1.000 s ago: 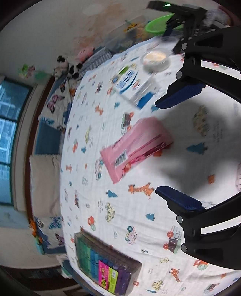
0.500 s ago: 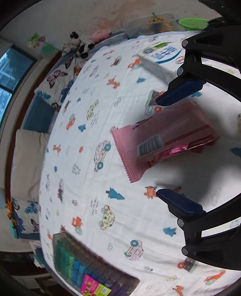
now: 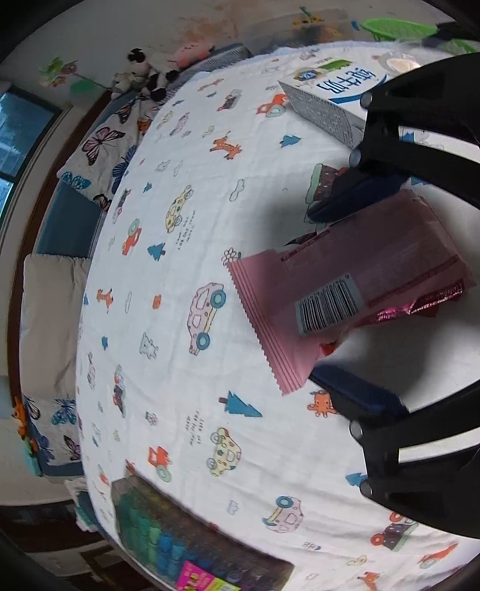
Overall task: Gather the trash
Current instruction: 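Grasp the clear round lid with the right tool while the left tool grasps the pink packet, then carry the clear lid into the green basket and open the right tool while the left tool holds the packet, then lower the pink packet into the green basket and open the left tool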
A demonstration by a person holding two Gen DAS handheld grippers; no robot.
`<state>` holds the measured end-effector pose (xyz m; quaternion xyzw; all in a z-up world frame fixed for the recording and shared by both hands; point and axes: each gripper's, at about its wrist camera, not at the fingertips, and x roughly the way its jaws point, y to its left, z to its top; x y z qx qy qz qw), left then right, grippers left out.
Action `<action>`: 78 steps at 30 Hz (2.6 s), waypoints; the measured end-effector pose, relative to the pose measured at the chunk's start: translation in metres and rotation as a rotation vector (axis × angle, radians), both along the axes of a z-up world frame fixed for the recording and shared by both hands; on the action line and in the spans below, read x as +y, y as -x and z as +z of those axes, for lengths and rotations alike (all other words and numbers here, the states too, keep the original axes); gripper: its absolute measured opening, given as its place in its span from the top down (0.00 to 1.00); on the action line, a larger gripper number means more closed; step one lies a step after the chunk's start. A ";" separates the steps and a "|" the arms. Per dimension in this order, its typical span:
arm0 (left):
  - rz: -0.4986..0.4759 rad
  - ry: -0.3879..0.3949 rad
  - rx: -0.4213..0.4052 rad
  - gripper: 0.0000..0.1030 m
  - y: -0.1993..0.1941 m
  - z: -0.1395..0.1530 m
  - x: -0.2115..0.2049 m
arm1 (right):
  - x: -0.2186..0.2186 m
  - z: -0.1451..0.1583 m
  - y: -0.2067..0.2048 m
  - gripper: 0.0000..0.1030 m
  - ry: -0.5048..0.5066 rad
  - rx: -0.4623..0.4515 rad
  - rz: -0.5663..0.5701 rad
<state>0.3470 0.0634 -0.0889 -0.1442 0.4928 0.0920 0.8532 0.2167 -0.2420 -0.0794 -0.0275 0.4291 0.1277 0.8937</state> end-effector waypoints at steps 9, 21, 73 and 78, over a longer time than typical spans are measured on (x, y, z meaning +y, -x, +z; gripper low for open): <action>-0.023 0.050 -0.034 0.50 0.013 0.009 0.000 | -0.009 0.007 0.014 0.13 -0.012 -0.015 -0.017; -0.133 0.087 -0.133 0.50 0.064 0.052 -0.025 | -0.033 0.021 0.041 0.13 -0.036 -0.045 -0.062; -0.659 0.047 -0.176 0.50 0.091 0.089 -0.280 | -0.235 -0.001 0.047 0.09 0.016 -0.009 -0.479; -0.710 0.049 -0.178 0.50 0.094 0.091 -0.306 | -0.235 0.006 0.061 0.09 0.031 -0.016 -0.475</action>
